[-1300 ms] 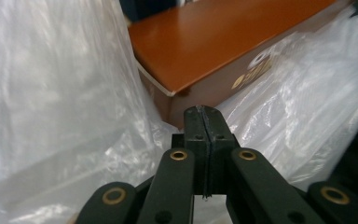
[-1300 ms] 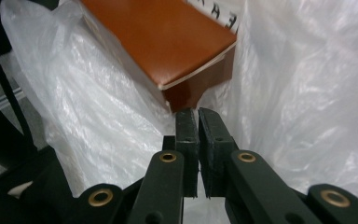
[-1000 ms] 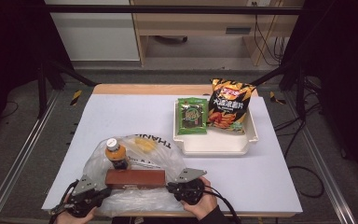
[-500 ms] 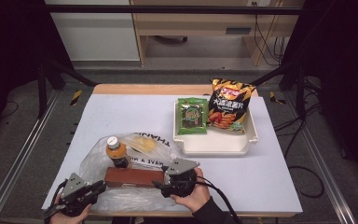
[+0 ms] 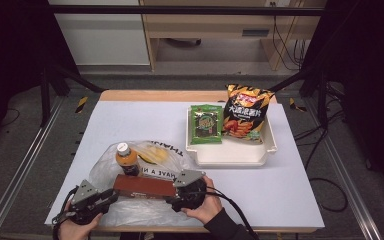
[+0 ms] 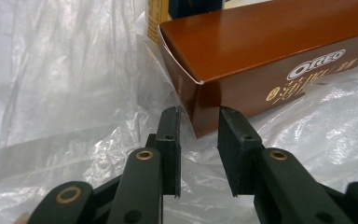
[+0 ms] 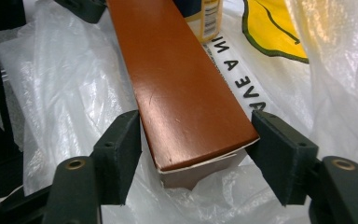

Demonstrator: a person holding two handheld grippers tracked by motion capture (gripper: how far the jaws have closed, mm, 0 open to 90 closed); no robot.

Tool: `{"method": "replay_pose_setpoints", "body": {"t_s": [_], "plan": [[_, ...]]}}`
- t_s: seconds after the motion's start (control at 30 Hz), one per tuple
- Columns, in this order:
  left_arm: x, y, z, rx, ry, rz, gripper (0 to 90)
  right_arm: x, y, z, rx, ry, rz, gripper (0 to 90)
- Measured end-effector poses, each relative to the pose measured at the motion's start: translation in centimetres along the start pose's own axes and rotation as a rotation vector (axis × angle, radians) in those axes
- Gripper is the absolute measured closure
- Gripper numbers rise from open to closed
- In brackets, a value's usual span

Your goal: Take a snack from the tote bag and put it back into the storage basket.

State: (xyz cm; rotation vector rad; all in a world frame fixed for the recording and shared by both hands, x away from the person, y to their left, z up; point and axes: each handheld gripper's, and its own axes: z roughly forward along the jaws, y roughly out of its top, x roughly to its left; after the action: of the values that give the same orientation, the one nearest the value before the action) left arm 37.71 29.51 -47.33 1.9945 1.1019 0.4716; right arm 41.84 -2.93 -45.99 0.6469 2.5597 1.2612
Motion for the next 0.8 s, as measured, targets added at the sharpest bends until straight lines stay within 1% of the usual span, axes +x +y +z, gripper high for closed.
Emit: {"method": "replay_pose_setpoints", "body": {"t_s": [0.13,0.23,0.27,0.3,0.4,0.47,0.53,0.6,0.63,0.7,0.8], "plan": [[0.1,0.2,0.4,-0.004,-0.012,-0.001,69.7,0.1,-0.4,-0.5,-0.006,0.009,0.006,38.4],[0.1,0.3,0.6,-0.01,-0.009,0.0,69.1,0.2,-0.8,-0.7,-0.019,0.007,0.009,38.4],[0.1,0.3,0.4,-0.017,-0.005,0.002,68.5,0.2,-0.7,-0.8,-0.015,0.005,0.01,38.2],[0.1,0.3,0.2,-0.027,-0.005,0.006,68.0,0.3,-0.6,-0.8,-0.01,0.007,0.012,38.0],[0.2,0.3,-0.7,-0.085,-0.012,-0.015,66.0,0.5,-0.2,-1.0,-0.003,-0.004,0.019,37.7],[0.4,0.4,-1.2,-0.116,-0.012,-0.021,65.9,0.5,0.2,-1.3,-0.031,-0.008,0.036,38.9],[0.5,0.6,-1.7,-0.139,-0.002,-0.026,66.0,0.4,0.8,-1.7,-0.066,-0.011,0.036,39.1],[0.8,0.7,-1.8,-0.14,0.002,-0.028,65.9,0.2,1.5,-1.9,-0.084,-0.016,0.037,38.6],[0.8,0.7,-1.7,-0.13,-0.004,-0.032,66.0,0.2,1.9,-1.9,-0.083,-0.015,0.037,38.5],[0.6,0.6,-1.5,-0.104,-0.003,-0.01,65.9,0.2,2.7,-1.6,-0.075,-0.001,0.037,36.3],[0.2,0.3,-1.2,-0.074,-0.003,0.021,65.6,0.5,3.6,-0.3,-0.037,0.012,0.029,34.7]]}}
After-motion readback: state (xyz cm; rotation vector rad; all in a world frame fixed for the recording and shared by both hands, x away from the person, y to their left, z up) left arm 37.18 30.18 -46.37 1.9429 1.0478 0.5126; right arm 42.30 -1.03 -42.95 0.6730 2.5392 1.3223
